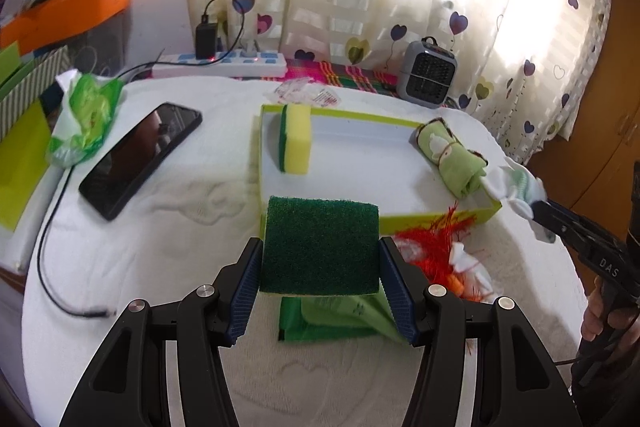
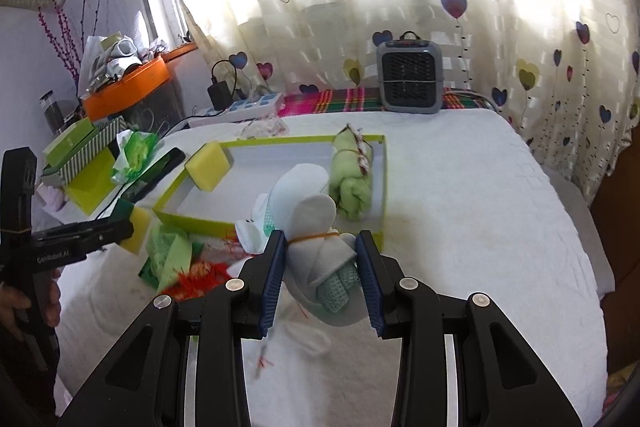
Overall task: Organize soft objects
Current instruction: 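Carry the sponge with the left tool while the right tool carries the sock bundle into the box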
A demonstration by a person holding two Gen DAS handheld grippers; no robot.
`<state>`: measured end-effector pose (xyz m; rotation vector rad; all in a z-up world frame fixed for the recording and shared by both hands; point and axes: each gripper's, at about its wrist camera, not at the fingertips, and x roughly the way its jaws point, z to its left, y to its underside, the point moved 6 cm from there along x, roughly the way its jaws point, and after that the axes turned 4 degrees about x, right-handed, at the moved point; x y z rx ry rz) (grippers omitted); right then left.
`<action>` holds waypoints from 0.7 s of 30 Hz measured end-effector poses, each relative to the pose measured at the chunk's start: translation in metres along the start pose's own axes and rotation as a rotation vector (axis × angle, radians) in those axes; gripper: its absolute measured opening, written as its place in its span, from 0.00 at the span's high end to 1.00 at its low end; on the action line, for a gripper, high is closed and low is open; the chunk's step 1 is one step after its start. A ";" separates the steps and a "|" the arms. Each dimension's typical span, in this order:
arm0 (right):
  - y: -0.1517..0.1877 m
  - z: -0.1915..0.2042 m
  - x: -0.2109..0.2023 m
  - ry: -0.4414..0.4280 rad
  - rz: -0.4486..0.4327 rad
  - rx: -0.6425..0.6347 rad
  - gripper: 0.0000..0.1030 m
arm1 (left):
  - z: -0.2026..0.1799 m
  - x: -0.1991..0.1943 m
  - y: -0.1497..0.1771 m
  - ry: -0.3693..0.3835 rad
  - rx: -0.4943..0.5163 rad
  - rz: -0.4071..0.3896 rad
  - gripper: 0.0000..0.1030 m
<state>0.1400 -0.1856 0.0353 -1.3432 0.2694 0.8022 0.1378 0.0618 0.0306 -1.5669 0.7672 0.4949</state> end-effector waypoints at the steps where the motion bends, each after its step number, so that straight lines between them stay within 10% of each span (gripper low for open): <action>1: -0.004 0.004 0.005 -0.001 0.000 -0.009 0.64 | -0.001 0.002 -0.003 0.002 0.003 0.000 0.45; 21: -0.039 0.017 0.087 0.038 0.056 -0.025 0.64 | -0.014 0.054 -0.036 -0.014 0.097 0.039 0.45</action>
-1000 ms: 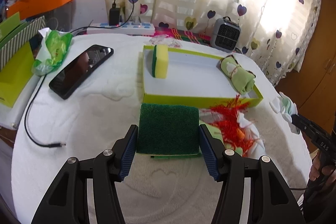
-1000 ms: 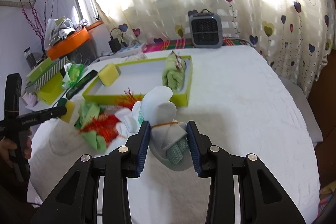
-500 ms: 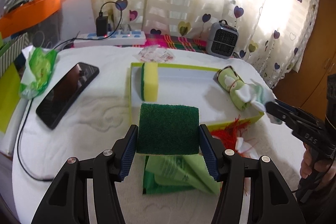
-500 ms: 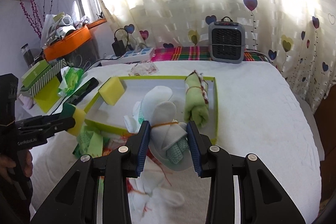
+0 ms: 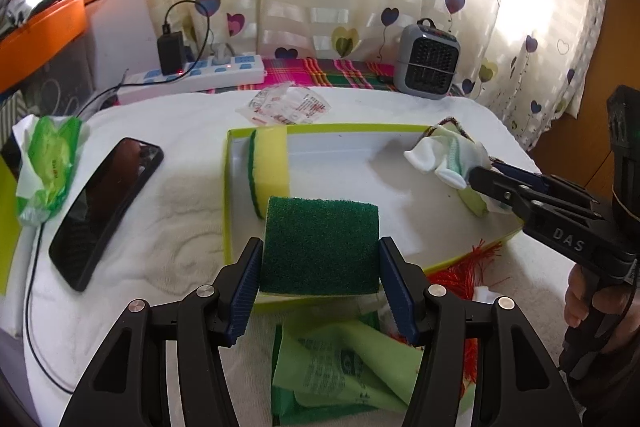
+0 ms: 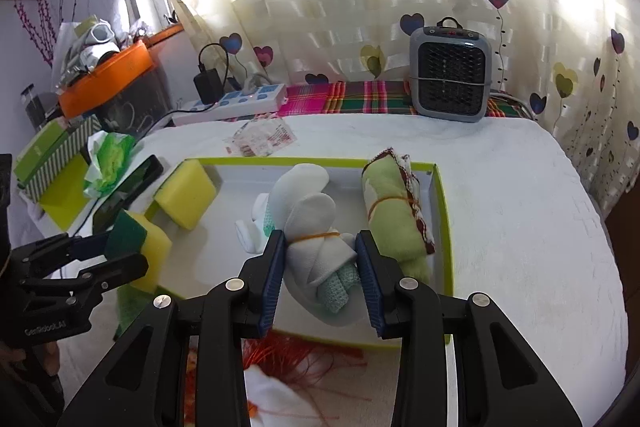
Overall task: Organize soft objects
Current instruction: 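Carry the sponge with the left tool while the right tool carries the sock bundle into the box, then open the right tool by the towel while the left tool sets the sponge down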
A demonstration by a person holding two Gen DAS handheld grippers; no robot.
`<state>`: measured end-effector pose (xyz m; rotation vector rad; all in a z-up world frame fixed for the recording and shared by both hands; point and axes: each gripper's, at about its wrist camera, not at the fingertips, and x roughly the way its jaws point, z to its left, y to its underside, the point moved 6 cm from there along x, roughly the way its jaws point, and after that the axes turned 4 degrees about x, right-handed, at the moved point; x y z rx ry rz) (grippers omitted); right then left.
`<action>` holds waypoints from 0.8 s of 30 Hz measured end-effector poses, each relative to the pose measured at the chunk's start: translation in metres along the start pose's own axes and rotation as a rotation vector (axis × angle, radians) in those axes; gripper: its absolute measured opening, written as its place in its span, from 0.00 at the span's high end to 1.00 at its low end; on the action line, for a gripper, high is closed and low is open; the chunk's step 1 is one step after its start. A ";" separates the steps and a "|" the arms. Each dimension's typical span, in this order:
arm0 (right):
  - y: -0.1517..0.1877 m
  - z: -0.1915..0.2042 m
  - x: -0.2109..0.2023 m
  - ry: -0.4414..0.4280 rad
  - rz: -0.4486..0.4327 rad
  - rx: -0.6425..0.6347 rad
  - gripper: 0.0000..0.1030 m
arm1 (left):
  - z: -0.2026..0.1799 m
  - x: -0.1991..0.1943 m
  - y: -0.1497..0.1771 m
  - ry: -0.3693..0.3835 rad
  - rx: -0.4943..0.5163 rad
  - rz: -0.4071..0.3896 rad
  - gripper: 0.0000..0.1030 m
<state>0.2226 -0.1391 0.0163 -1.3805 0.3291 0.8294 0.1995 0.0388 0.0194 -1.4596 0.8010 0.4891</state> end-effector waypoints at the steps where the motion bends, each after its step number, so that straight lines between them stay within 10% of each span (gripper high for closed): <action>1: -0.001 -0.001 0.004 0.010 0.003 -0.007 0.64 | 0.000 0.002 -0.001 -0.006 0.006 0.002 0.45; 24: 0.003 0.000 0.036 0.110 0.028 -0.144 0.64 | 0.003 0.040 -0.003 -0.132 0.100 0.069 0.45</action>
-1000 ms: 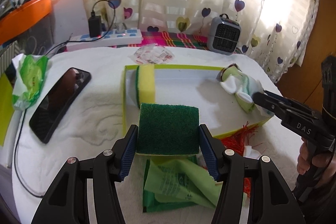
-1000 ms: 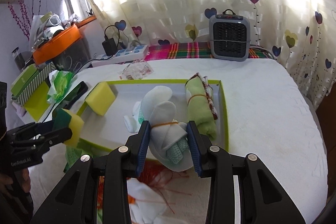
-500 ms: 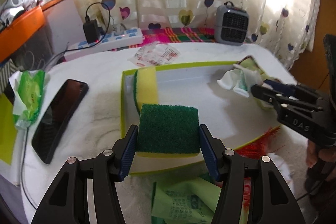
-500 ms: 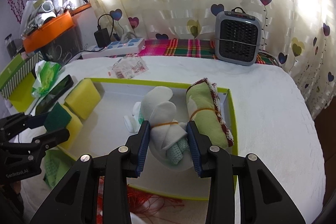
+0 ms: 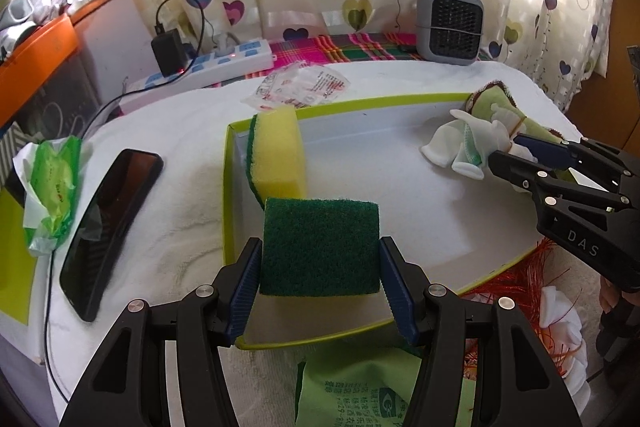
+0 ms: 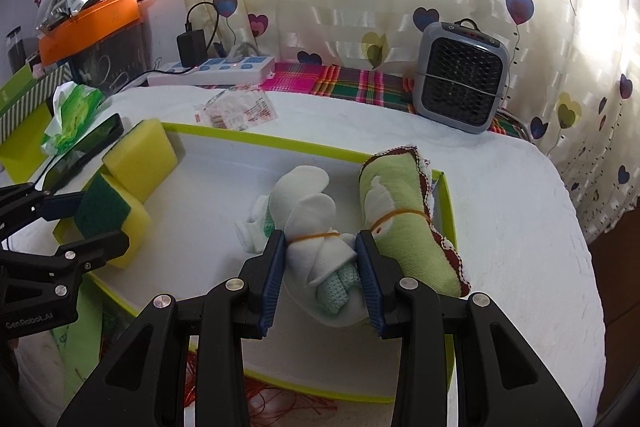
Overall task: Organize soft objects
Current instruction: 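Open the right tool by the towel while the left tool sets the sponge down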
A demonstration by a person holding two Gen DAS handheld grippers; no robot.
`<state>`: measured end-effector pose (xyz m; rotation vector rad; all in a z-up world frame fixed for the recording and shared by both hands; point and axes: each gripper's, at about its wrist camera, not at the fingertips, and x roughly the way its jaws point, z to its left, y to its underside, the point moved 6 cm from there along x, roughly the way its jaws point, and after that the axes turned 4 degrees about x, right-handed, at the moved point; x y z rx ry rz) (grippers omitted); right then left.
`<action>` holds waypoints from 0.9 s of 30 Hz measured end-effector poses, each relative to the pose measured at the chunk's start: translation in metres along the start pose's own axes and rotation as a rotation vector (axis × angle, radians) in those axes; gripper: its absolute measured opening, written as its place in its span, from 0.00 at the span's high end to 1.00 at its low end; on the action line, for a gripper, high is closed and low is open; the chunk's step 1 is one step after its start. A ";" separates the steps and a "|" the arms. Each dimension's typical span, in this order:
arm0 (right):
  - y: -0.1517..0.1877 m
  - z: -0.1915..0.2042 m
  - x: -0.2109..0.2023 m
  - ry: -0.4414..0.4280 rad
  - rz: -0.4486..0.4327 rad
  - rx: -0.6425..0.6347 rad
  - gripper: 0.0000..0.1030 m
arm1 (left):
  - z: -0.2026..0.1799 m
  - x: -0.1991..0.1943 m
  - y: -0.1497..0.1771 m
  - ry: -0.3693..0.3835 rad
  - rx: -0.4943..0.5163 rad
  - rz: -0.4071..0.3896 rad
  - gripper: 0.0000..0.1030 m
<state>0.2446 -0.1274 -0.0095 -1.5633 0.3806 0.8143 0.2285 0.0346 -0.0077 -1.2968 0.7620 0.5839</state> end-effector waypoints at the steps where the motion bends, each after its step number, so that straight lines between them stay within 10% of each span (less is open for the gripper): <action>1: 0.000 0.000 0.000 0.003 -0.001 -0.003 0.64 | 0.000 0.000 0.000 -0.004 0.001 0.000 0.44; 27: 0.000 0.002 -0.004 0.017 -0.027 -0.008 0.50 | -0.002 -0.003 -0.002 0.008 -0.009 -0.023 0.40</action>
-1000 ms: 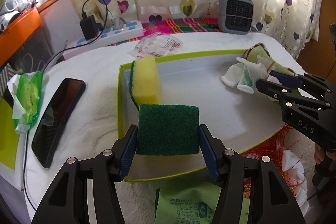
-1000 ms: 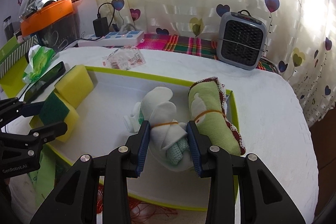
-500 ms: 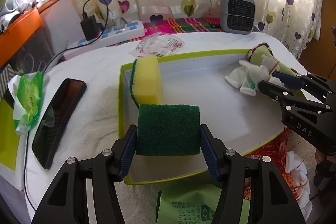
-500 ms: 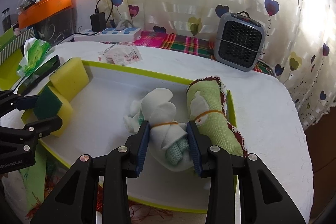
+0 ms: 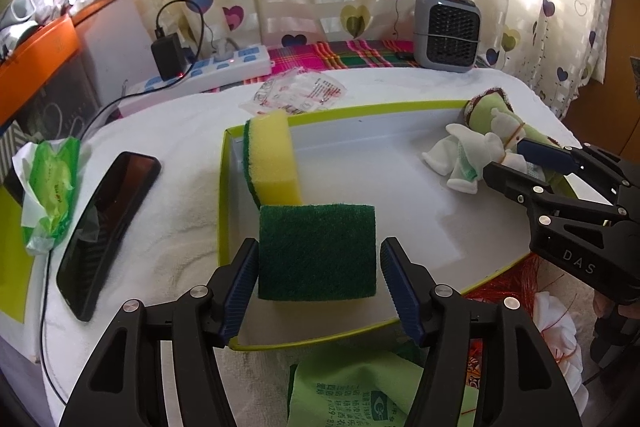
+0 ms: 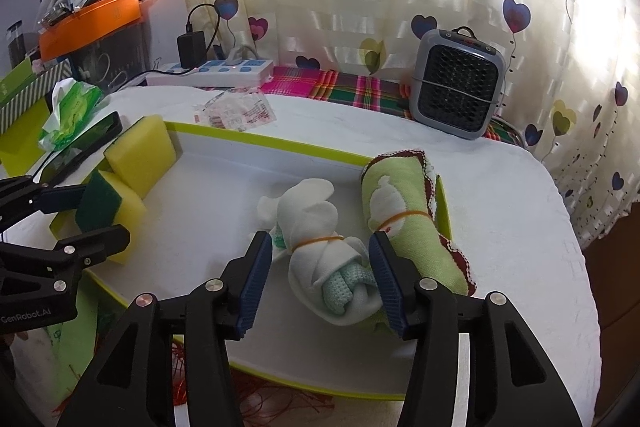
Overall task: Organize soft objects
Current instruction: 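Open the right tool by the towel while the left tool sets the sponge down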
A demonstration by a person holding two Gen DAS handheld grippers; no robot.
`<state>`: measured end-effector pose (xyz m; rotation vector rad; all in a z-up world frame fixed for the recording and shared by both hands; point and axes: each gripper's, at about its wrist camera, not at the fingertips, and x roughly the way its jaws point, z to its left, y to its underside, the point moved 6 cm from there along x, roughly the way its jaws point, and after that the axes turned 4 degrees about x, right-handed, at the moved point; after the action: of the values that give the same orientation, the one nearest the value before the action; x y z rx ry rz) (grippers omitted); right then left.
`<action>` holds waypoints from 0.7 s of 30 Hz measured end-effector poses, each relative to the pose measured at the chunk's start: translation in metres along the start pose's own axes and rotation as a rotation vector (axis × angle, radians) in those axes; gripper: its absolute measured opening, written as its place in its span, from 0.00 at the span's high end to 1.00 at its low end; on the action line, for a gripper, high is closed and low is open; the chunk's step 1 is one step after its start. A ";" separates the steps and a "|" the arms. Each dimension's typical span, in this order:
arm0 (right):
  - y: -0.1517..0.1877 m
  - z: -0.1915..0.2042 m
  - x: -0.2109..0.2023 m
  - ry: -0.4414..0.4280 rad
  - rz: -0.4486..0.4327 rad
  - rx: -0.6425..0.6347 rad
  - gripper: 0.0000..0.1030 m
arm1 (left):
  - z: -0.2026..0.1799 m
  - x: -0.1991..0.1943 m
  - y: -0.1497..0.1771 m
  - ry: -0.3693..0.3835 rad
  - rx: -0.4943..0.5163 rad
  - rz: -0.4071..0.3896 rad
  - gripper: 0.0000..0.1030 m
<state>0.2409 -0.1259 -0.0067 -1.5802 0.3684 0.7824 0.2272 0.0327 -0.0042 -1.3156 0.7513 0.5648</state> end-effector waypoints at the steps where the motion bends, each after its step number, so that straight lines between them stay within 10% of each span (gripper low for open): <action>1: 0.000 0.000 0.000 0.000 -0.001 0.002 0.50 | 0.000 0.000 0.000 -0.002 -0.002 -0.002 0.40; 21: 0.002 -0.004 -0.013 -0.018 -0.025 0.037 0.46 | 0.002 -0.020 0.001 0.026 -0.036 -0.042 0.39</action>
<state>0.2319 -0.1326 0.0004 -1.5398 0.3483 0.7661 0.2137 0.0361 0.0102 -1.3709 0.7360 0.5307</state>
